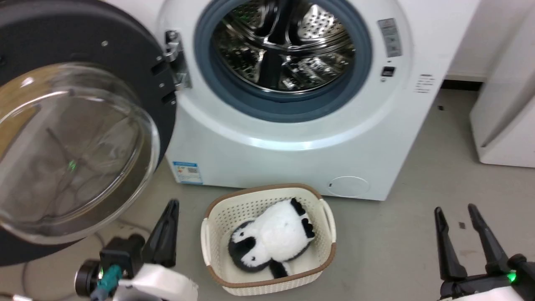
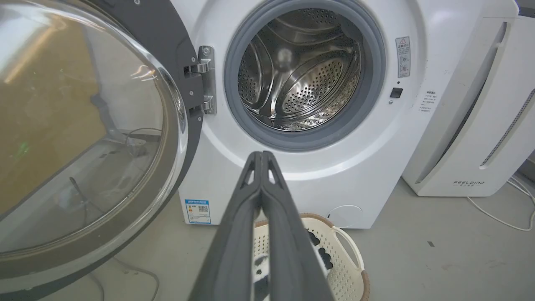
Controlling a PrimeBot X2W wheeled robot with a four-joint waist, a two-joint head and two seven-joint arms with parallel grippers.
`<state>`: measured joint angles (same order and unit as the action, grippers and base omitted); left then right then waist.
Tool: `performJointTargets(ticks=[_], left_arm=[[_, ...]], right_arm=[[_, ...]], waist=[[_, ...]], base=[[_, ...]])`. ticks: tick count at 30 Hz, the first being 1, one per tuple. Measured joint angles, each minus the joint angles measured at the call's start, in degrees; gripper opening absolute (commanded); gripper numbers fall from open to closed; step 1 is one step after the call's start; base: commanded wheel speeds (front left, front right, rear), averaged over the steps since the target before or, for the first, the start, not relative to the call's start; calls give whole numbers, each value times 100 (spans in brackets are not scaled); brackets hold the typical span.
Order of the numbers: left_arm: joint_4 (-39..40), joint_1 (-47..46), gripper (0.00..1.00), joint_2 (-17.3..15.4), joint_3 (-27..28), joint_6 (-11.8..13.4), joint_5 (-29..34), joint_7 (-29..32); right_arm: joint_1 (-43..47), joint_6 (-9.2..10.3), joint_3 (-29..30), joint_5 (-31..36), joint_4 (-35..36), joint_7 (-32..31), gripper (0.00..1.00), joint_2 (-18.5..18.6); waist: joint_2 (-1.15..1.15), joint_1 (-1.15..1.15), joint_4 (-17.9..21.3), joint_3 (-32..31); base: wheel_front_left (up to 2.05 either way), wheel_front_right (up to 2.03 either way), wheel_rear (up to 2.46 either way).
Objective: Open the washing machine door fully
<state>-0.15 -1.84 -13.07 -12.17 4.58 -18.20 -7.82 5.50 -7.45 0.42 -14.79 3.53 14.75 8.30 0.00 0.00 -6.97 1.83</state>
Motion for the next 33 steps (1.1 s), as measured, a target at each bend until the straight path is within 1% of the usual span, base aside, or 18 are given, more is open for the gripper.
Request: performJointTargets(ticks=[1, 2, 3, 4, 6, 9, 13, 26, 33], left_arm=[[-8, 80, 0, 16, -15, 33, 3, -54], [-83, 263, 22, 93, -40, 88, 9, -203], [-112, 310, 54, 110, -73, 87, 41, -250], [-143, 348, 100, 131, -102, 89, 55, -296], [-223, 468, 100, 214, -163, 207, 167, -503], [-244, 568, 100, 278, -170, 333, 292, -595], [-215, 648, 100, 353, -183, 385, 394, -645], [-352, 663, 100, 417, -165, 325, 512, -686], [-343, 663, 100, 491, -40, 250, 552, -686]], right_arm=[[22, 0, -11, 21, 1, 0, 100, -20], [53, 0, -40, 32, 3, 0, 100, -80], [77, 0, -43, 32, 3, 0, 100, -97], [108, 0, -48, 32, 1, 0, 100, -104], [162, 0, -34, 30, -20, 0, 100, -127], [179, 0, -34, 26, -42, 0, 100, -146], [244, 0, -29, 20, -71, 0, 100, -167], [243, 0, -34, 9, -126, 0, 100, -196], [243, 0, -55, -36, -154, 0, 100, -194]], waist=[[0, 0, 50, -15], [0, 0, 168, -58], [0, 0, 197, -74], [0, 0, 222, -90], [0, 0, 290, -138], [0, 0, 330, -160], [0, 0, 346, -175], [0, 0, 315, -195], [0, 0, 309, -191]], base=[[0, 0, 0], [0, 0, 0], [0, 0, 0], [0, 0, 0], [0, 0, 0], [0, 0, 0], [0, 0, 0], [0, 0, 0], [0, 0, 0]])
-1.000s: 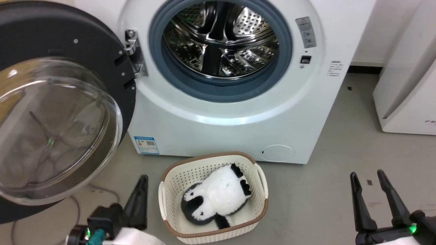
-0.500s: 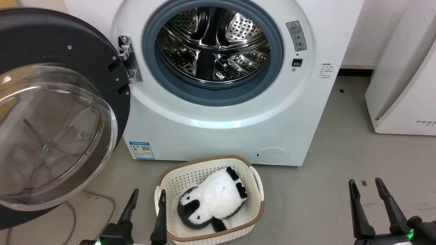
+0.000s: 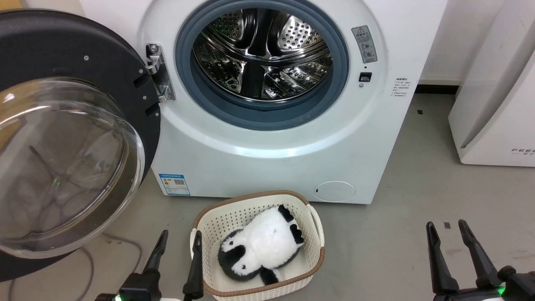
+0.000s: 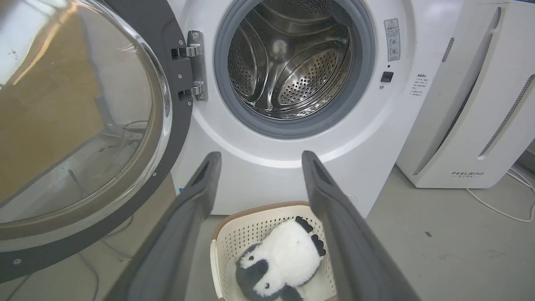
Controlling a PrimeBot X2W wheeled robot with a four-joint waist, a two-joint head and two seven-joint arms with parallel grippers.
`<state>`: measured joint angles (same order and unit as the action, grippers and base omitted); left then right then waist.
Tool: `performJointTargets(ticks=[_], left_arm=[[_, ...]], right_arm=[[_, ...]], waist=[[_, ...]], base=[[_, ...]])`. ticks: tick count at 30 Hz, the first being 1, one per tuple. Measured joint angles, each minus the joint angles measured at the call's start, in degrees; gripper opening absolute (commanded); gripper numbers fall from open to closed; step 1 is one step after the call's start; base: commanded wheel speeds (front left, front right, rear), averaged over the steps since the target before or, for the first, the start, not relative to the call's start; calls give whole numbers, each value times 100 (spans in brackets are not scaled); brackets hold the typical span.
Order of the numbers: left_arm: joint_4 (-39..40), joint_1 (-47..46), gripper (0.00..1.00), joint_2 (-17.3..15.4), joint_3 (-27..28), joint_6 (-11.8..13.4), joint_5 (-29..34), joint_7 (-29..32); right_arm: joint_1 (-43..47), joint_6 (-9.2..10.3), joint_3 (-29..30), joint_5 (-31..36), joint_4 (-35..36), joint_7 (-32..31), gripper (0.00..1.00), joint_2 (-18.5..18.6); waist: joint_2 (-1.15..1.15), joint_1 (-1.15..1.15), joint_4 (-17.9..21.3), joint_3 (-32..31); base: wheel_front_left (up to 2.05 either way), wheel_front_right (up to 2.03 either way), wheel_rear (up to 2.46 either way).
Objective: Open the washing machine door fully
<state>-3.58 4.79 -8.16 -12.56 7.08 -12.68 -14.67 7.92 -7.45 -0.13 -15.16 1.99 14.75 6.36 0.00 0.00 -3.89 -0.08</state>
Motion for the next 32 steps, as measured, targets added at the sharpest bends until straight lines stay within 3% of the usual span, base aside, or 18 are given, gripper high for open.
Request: performJointTargets(ticks=[6, 7, 32], left_arm=[[70, 1, 100, 32, 69, -26, 44, -1], [79, -1, 0, 35, 73, -26, 43, 1], [93, -15, 0, 87, 224, -121, 201, 213]], right_arm=[[-1, 0, -20, -4, -20, 0, 100, 3], [-1, 0, -22, -4, -23, -1, 0, 3], [-28, 1, -15, 214, -31, -211, 0, -19]], waist=[[0, 0, -12, 4], [0, 0, -14, 4], [0, 0, 51, 4]], base=[[0, 0, 0], [0, 0, 0], [0, 0, 0]])
